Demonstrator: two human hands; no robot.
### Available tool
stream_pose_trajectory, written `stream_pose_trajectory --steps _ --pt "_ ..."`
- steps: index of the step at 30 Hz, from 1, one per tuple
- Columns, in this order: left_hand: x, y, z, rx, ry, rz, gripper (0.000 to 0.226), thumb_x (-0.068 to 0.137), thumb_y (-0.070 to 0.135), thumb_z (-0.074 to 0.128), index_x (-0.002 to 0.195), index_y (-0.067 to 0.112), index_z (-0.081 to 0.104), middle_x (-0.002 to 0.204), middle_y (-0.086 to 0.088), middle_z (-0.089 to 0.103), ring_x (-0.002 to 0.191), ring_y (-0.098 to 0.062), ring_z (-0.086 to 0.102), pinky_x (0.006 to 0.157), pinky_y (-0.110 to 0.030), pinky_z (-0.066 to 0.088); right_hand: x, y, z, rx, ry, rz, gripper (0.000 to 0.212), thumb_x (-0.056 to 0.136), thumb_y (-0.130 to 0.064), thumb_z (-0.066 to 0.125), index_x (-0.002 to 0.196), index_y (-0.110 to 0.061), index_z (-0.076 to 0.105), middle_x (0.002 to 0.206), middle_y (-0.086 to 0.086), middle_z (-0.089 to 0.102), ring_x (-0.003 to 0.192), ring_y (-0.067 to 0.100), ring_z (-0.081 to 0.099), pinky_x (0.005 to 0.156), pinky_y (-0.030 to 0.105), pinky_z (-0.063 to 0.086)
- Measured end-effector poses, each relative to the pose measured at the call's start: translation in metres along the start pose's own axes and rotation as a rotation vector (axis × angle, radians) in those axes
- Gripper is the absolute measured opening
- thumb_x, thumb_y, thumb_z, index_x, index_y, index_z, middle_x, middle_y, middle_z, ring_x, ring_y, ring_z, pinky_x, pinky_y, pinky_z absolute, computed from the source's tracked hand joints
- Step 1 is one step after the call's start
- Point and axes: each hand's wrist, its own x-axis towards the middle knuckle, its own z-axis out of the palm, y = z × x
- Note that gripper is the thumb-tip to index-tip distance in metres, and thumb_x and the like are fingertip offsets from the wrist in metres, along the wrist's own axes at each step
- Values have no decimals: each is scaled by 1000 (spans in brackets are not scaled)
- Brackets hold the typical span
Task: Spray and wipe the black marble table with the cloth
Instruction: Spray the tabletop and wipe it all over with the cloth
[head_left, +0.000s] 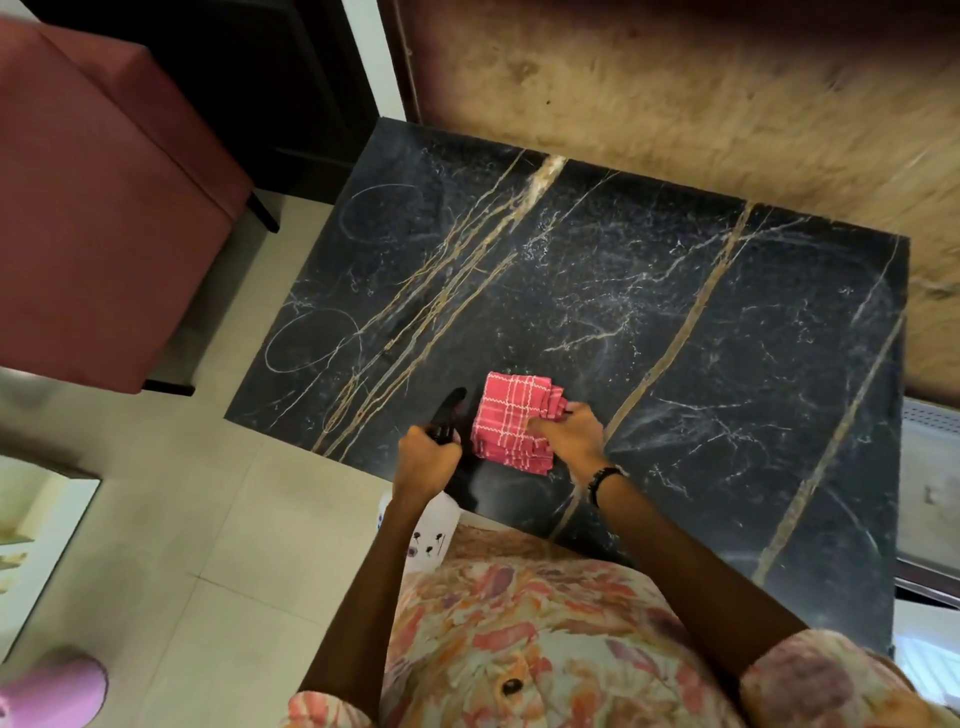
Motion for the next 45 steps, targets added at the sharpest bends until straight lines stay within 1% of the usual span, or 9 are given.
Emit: stream_pose_trajectory --steps 3,8,15,19,23,27,31,40,45 --pt "11 -8 -33 -144 -64 10 15 81 9 61 93 1 66 70 -14 60 49 -19 51 47 -26 43 -4 -4 10 178 -104 60 22 84 -13 72 105 -7 70 103 13 73 79 20 69 68 27 55" --pt "34 -29 -107 -308 -53 82 6 82 8 65 86 11 69 68 -8 59 51 -16 48 53 -29 40 -28 -35 38 137 -159 -117 31 86 -12 70 116 -20 63 114 8 69 102 25 67 93 43 53" --pt "75 -64 -201 -398 96 168 7 84 5 65 91 3 67 70 -8 61 55 -16 51 56 -30 42 -45 -125 130 -338 -111 -679 16 84 -23 72 93 -22 59 90 -2 62 77 2 60 77 21 50" --pt "88 -81 -239 -470 184 168 16 85 3 63 88 18 66 66 -4 58 43 -3 48 46 -23 42 -54 -128 206 -810 -136 -979 35 89 -18 63 122 -17 53 127 4 52 113 20 55 90 36 53" --pt "93 -92 -259 -489 206 186 23 85 -2 60 95 18 67 76 -1 62 51 -9 50 46 -19 42 -60 -86 235 -1227 -400 -983 46 94 -36 53 136 -19 47 145 4 41 135 25 36 111 39 33" --pt "94 -95 -269 -484 175 220 48 85 -5 57 82 42 60 80 -4 61 56 -14 49 48 -21 41 -48 -82 232 -1060 -225 -1034 51 94 -48 49 132 -14 54 140 8 51 131 28 46 108 43 38" --pt "98 -91 -269 -465 110 224 61 84 -9 55 74 51 63 79 0 62 51 -3 51 45 -17 41 -31 -95 248 -1205 -208 -1220 57 99 -51 34 147 -21 37 156 5 32 145 27 28 118 49 25" --pt "110 -86 -273 -475 68 231 65 84 -11 54 76 52 64 80 -2 62 51 -3 49 44 -16 39 -5 -58 237 -1405 -377 -1325 67 96 -64 25 153 -28 20 161 1 19 150 30 9 116 63 12" --pt "112 -90 -283 -442 113 229 66 80 -16 51 83 50 58 84 -6 62 48 -5 48 45 -16 40 11 -99 265 -1367 -218 -1193 67 95 -62 27 151 -25 26 161 3 20 148 30 17 113 64 18"
